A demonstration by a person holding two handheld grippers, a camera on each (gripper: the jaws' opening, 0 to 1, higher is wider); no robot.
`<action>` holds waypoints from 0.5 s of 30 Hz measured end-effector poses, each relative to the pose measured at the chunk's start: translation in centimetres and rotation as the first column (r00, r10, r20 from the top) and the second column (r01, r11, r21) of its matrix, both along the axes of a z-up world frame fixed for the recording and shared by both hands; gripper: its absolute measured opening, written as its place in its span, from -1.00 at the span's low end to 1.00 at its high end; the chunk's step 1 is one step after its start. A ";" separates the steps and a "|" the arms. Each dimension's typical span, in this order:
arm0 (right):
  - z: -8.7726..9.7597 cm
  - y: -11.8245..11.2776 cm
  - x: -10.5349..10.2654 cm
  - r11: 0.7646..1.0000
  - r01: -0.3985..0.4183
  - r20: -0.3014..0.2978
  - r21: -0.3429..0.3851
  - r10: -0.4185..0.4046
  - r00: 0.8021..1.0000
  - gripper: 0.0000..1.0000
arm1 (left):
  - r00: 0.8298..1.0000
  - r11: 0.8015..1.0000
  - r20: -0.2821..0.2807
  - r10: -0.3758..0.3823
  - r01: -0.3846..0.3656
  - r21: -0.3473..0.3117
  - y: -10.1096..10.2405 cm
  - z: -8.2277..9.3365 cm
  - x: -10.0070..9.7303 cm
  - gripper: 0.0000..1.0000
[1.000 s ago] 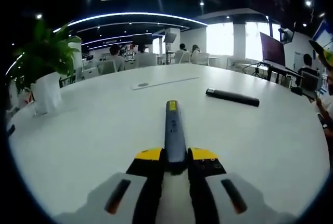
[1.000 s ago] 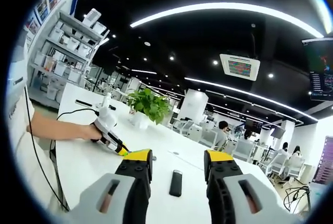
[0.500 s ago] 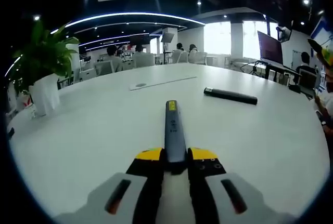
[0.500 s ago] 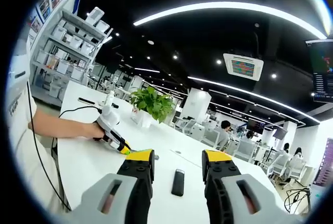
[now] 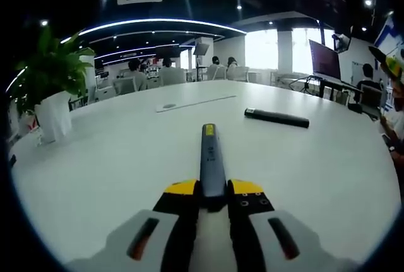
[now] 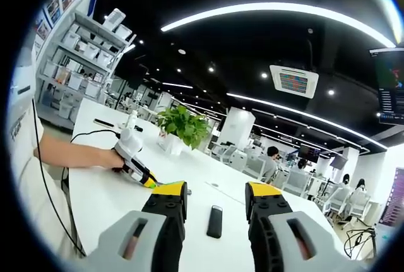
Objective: Pflip the remote and laser pointer to the front side, press the buttons, and align them neatly on the table
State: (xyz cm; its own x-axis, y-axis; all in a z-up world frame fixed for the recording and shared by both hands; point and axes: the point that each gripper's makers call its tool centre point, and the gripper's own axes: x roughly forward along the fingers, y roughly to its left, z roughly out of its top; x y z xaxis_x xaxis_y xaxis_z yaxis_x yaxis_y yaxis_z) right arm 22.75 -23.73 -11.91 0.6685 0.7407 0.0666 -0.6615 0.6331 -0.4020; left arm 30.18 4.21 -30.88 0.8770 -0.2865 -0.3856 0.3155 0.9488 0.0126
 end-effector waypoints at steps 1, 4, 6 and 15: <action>0.0 0.0 0.0 1.000 0.001 0.000 0.002 -0.001 1.000 -0.21 | 1.000 1.000 0.003 -0.004 0.004 0.006 0.0 0.0 0.0 -0.59; 0.1 -0.1 0.0 1.000 0.003 0.001 0.004 -0.003 1.000 -0.21 | 1.000 1.000 0.005 -0.010 0.010 0.012 -0.2 0.1 -0.2 -0.59; 0.1 0.0 0.0 1.000 0.003 0.001 0.004 -0.003 1.000 -0.21 | 1.000 1.000 -0.002 -0.014 0.014 0.002 -0.5 0.0 -0.2 -0.59; 0.1 -0.1 0.1 1.000 0.007 0.004 0.006 -0.007 1.000 -0.20 | 1.000 0.999 0.008 -0.023 0.023 0.022 -0.2 0.1 0.3 -0.60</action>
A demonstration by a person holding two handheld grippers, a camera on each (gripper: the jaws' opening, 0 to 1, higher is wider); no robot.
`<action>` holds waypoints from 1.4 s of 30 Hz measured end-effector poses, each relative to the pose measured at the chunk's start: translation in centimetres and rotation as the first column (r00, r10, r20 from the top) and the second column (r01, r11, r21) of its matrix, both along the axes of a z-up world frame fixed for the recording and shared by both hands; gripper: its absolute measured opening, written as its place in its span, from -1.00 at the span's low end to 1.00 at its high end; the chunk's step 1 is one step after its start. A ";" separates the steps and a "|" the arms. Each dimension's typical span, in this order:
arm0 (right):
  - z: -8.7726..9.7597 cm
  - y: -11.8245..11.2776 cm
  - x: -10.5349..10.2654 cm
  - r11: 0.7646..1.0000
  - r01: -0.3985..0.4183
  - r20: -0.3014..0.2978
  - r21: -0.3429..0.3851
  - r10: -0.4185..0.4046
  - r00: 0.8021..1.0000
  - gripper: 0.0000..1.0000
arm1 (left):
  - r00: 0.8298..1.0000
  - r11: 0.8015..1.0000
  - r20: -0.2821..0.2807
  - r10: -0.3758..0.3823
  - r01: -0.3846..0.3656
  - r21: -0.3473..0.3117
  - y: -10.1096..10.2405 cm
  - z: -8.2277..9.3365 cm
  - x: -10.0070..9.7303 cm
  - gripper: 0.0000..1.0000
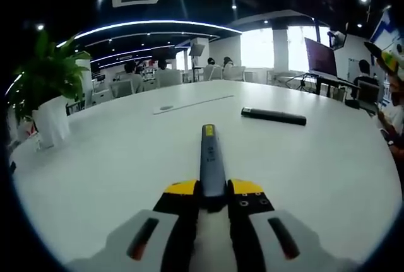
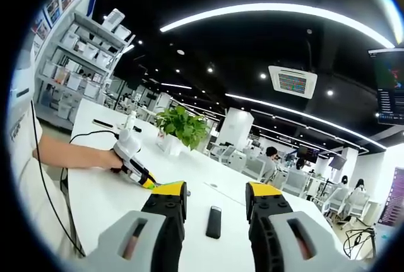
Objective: Pflip the remote and laser pointer to the front side, press the buttons, and align them neatly on the table
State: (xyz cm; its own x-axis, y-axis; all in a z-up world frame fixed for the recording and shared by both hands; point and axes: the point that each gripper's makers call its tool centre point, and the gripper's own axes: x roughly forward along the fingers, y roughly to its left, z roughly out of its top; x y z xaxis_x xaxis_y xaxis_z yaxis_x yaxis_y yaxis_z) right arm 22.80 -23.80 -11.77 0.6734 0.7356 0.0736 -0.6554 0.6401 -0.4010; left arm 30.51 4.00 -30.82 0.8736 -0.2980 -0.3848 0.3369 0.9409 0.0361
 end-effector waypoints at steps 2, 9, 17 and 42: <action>0.1 0.0 0.0 1.000 0.002 0.002 0.001 -0.002 1.000 -0.20 | 1.000 0.999 0.015 -0.009 0.008 0.039 0.0 0.0 0.1 -0.60; 0.0 0.0 0.0 1.000 0.003 0.003 0.001 -0.003 1.000 -0.20 | 1.000 1.000 0.003 -0.011 0.011 0.027 0.3 -0.1 0.3 -0.60; 0.1 -0.1 0.0 1.000 0.008 0.008 0.003 -0.008 1.000 -0.20 | 0.999 0.999 -0.023 -0.023 0.022 -0.031 0.2 -0.3 0.7 -0.60; 0.2 -0.4 0.1 1.000 0.014 0.008 -0.002 -0.014 1.000 -0.19 | 0.994 0.994 -0.040 -0.104 0.105 0.022 0.6 -0.2 -0.1 -0.60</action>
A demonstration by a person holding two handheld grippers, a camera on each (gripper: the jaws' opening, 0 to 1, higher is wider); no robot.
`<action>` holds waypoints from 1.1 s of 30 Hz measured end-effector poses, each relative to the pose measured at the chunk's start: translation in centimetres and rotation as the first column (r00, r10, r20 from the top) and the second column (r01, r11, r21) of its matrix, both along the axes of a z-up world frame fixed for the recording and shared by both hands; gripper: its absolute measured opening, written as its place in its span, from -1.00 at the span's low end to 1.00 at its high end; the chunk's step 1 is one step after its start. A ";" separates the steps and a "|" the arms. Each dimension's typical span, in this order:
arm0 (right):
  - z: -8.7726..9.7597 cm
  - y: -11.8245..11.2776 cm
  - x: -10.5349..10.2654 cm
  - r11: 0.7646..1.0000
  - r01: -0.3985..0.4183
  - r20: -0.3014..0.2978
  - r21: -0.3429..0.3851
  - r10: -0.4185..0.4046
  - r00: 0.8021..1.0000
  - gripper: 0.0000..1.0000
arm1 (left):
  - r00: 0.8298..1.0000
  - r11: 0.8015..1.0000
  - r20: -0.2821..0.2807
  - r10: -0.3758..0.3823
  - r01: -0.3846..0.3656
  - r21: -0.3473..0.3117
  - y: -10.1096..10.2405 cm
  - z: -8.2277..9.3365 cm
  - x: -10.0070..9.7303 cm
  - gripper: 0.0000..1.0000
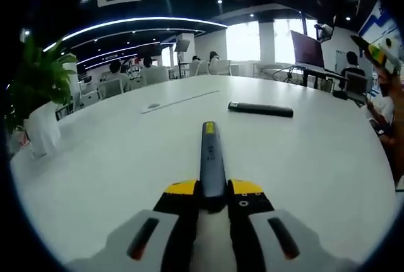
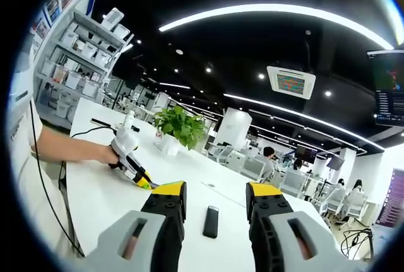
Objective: Pflip the remote and laser pointer to the front side, press the buttons, and align them neatly on the table
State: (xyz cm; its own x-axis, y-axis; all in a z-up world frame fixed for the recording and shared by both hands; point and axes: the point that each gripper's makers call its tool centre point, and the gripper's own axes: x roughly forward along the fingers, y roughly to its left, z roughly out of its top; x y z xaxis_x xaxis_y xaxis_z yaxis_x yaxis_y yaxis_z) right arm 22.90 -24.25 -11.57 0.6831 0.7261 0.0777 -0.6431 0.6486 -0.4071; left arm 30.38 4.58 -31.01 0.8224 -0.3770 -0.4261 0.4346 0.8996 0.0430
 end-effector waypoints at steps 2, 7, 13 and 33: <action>0.0 0.0 -0.1 1.000 -0.002 0.000 -0.001 0.002 1.000 -0.19 | 0.999 0.999 0.028 -0.037 0.036 0.033 -0.1 0.1 -0.1 -0.60; -0.2 0.1 0.0 1.000 -0.003 -0.012 0.004 0.003 1.000 -0.20 | 0.999 0.999 0.000 -0.042 0.042 -0.007 -0.1 0.0 -0.9 -0.60; -0.7 1.4 -0.4 0.999 -0.030 -0.016 -0.018 0.030 0.999 -0.20 | 1.000 0.998 -0.001 -0.026 0.026 -0.049 -0.2 -0.2 -1.4 -0.60; 2.3 6.5 -1.7 0.985 -0.140 0.068 -0.096 0.147 0.987 -0.07 | 0.999 0.999 -0.028 -0.042 0.041 -0.036 -0.1 -0.1 -3.1 -0.60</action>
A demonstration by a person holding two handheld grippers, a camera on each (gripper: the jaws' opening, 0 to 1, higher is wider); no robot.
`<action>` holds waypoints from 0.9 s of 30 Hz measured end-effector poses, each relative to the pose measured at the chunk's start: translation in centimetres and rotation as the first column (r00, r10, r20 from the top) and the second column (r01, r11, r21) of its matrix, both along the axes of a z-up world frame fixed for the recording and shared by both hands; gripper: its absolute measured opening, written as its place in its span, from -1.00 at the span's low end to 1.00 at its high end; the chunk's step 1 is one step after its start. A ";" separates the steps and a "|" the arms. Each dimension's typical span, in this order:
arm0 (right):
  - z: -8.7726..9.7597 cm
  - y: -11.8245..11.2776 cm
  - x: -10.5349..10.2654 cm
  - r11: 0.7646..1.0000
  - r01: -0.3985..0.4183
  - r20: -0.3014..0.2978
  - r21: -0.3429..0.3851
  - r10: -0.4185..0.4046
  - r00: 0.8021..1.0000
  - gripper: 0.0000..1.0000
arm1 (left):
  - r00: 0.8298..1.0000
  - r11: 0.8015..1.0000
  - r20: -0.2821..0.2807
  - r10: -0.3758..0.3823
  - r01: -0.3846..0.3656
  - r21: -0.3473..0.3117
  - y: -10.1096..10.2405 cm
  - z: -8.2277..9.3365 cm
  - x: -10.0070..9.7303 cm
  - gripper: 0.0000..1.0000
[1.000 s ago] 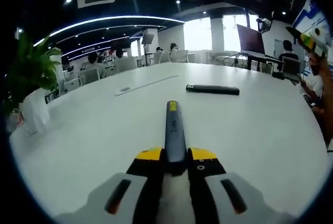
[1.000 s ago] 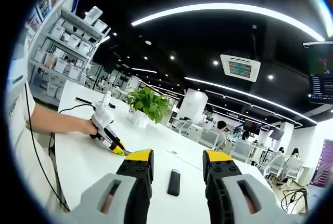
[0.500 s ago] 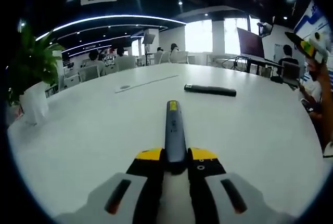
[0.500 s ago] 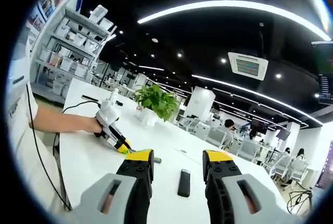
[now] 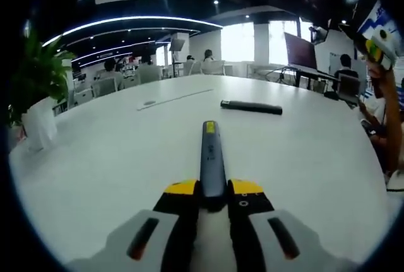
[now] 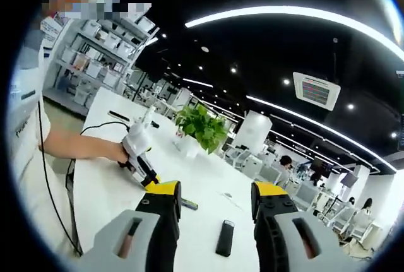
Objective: Pflip the remote and laser pointer to the front side, press the buttons, and align them neatly on the table
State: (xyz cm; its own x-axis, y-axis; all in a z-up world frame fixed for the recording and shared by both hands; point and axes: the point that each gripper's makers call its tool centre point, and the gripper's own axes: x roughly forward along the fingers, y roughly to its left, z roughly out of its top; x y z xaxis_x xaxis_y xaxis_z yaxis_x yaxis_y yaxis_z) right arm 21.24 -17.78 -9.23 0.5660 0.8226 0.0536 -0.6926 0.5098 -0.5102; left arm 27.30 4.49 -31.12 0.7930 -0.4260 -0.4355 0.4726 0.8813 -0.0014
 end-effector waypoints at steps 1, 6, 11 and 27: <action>0.9 -0.1 0.0 1.000 -0.017 0.020 0.027 0.016 1.000 -0.07 | 1.000 1.000 -0.003 -0.008 0.008 0.001 0.0 0.0 -0.2 -0.60; 2.1 -1.0 0.1 0.992 -0.098 0.004 0.083 0.098 0.995 -0.06 | 0.998 0.998 -0.012 -0.056 0.056 0.018 -0.1 -0.1 -0.4 -0.60; 2.7 -2.1 0.5 0.991 -0.054 -0.018 0.122 0.057 0.998 -0.07 | 0.996 0.995 -0.025 -0.087 0.088 0.036 0.2 0.1 0.2 -0.60; 6.2 -0.9 -0.5 1.000 0.004 -0.014 0.008 -0.004 1.000 -0.17 | 0.995 0.997 0.066 -0.080 0.079 0.014 0.5 0.2 0.6 -0.60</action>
